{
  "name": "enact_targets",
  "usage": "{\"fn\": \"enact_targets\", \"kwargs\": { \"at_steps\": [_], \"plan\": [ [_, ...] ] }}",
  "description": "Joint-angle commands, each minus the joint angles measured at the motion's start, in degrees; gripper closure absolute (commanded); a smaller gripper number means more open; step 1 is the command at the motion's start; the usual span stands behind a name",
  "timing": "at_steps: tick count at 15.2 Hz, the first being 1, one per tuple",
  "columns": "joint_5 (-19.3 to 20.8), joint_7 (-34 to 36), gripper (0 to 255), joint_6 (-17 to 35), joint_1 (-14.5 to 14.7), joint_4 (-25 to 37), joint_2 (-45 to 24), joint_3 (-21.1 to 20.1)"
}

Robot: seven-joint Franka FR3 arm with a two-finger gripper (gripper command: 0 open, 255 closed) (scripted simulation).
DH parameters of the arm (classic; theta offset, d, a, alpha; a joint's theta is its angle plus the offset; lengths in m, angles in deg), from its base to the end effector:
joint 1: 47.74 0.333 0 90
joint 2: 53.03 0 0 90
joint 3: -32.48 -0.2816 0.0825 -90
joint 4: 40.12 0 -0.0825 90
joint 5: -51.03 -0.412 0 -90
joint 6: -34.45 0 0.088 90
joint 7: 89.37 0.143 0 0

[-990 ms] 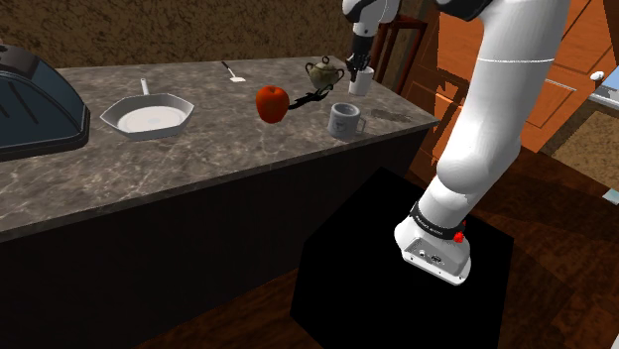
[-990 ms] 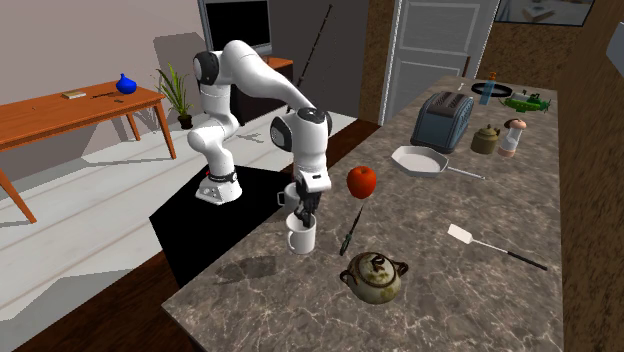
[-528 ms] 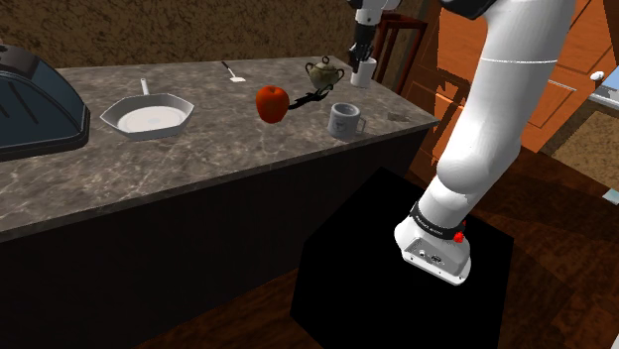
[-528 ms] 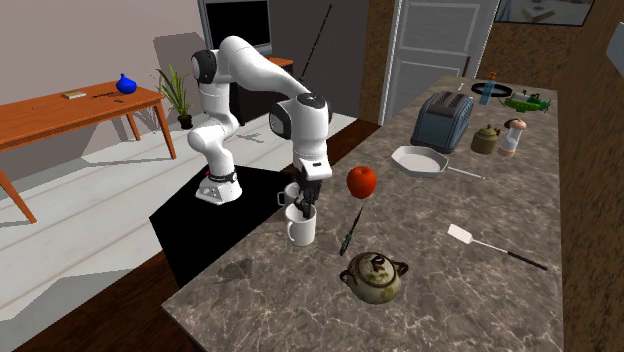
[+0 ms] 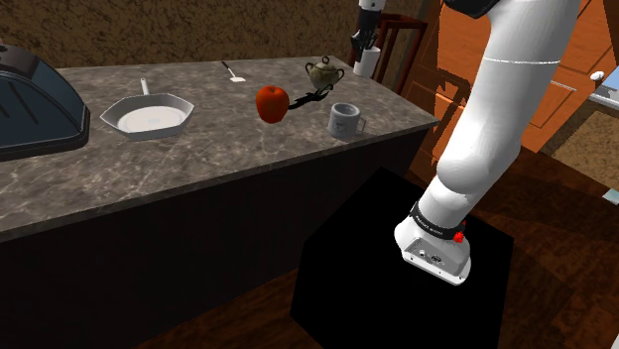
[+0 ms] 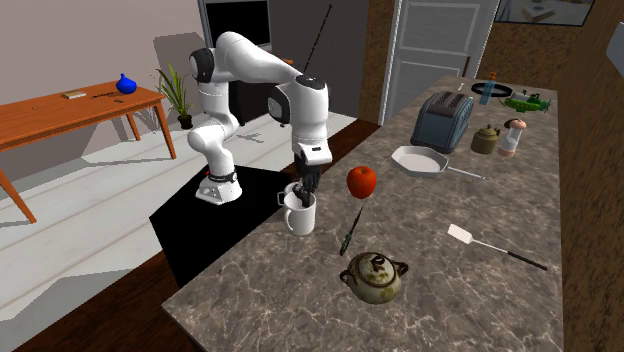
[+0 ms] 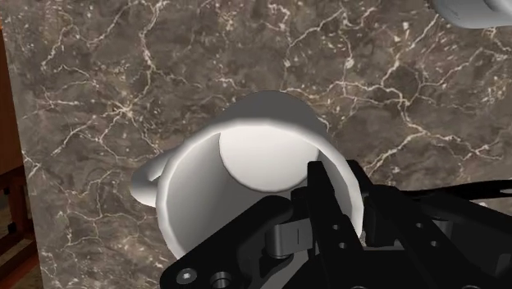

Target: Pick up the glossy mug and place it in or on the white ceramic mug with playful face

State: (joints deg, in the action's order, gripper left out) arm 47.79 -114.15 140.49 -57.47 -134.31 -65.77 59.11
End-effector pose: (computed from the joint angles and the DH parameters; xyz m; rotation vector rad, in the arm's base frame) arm 0.5317 -0.3650 0.4180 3.0823 -0.3205 -0.0240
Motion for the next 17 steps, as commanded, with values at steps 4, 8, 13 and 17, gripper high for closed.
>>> {"fn": "enact_targets", "kwargs": {
  "at_steps": [4, 8, 13, 17],
  "plan": [
    [0.1, 0.1, 255, -3.4, 0.0, 3.2, 0.2, 0.0],
    [4.4, 5.5, 255, -1.6, 3.7, -7.0, 9.4, -1.2],
    [8.7, 12.7, 255, -1.2, 6.6, -17.3, 19.8, -4.3],
    [10.7, 18.3, 255, -1.8, 8.0, -24.1, 27.2, -7.6]
  ]
}}
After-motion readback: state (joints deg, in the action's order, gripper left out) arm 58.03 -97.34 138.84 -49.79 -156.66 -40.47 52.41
